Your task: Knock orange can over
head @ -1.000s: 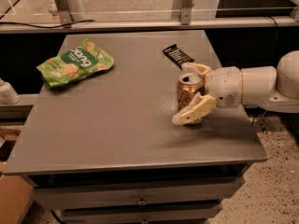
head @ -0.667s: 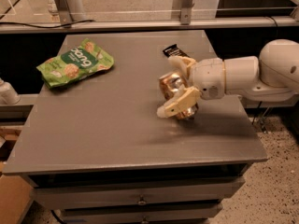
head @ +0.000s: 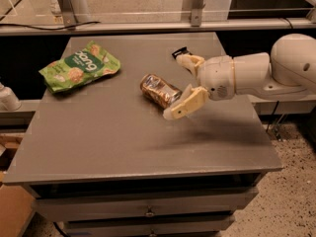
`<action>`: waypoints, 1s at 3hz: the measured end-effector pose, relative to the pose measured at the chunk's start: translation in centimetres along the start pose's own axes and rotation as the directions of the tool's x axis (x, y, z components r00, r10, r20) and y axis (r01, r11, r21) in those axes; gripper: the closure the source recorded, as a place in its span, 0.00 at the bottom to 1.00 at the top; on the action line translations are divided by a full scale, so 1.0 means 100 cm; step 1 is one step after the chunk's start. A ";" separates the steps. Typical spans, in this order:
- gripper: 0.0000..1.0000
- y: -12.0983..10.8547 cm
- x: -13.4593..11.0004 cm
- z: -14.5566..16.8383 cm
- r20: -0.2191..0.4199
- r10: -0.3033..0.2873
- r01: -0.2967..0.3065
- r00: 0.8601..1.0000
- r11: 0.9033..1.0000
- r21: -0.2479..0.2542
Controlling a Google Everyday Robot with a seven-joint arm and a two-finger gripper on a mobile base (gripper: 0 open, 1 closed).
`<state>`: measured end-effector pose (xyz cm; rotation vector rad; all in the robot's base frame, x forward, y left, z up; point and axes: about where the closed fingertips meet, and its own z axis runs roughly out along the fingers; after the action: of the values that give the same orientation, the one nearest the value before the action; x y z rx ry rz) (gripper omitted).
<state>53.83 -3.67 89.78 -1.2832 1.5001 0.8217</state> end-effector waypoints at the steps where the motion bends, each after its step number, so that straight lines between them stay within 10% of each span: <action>1: 0.00 -0.004 0.005 -0.022 -0.012 0.003 -0.002 1.000 0.999 0.032; 3: 0.00 -0.013 0.021 -0.102 -0.042 0.006 -0.001 0.999 0.993 0.117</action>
Offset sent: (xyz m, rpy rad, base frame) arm -0.0070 -0.0848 0.0079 -0.0302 -0.0212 -0.1210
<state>52.76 -14.00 91.07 -1.2180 1.5612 0.7021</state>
